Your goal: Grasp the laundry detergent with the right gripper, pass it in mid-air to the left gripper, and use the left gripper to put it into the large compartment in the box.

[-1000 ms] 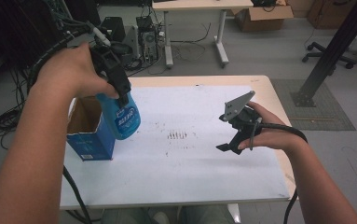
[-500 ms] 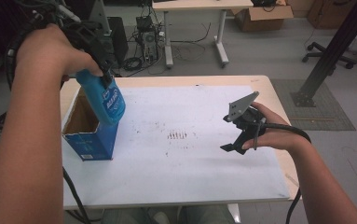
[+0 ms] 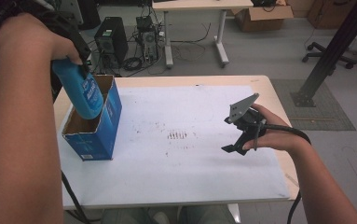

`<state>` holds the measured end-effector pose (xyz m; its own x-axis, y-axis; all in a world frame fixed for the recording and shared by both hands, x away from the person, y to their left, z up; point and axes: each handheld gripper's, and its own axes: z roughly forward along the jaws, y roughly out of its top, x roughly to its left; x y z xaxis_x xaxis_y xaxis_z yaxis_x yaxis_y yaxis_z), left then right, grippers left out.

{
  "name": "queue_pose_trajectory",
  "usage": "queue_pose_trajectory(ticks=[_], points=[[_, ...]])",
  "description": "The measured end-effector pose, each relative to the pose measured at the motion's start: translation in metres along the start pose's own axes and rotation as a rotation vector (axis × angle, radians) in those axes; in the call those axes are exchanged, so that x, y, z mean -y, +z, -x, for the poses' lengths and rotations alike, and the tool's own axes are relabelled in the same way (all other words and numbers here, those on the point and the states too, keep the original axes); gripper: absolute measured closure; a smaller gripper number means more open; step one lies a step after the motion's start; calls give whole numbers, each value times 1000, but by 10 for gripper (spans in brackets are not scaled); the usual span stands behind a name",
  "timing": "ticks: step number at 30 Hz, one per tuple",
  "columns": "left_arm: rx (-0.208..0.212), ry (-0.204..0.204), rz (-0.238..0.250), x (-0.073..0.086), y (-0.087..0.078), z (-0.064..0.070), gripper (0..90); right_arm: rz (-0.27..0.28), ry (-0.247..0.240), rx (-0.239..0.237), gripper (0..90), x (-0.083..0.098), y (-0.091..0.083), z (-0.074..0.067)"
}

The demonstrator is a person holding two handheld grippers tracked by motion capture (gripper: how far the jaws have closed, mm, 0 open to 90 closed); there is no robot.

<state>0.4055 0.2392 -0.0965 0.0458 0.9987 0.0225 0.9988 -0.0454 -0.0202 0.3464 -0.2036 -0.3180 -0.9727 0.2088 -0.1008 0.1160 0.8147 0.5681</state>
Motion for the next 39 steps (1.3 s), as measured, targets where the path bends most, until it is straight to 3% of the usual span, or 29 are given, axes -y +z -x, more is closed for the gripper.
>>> queue_pose_trajectory(ticks=[9, 17, 39], points=[[-21, -51, 9, -5, 1, -22, 390, -3, 7, -3, 26, -1, 3, 4], [-23, -53, 18, -11, 10, -31, 390, -5, 18, -5, 26, 0, 6, 6], [-5, -33, 6, -22, 57, -31, 390, 0, 26, -6, 26, 4, 7, 1]])
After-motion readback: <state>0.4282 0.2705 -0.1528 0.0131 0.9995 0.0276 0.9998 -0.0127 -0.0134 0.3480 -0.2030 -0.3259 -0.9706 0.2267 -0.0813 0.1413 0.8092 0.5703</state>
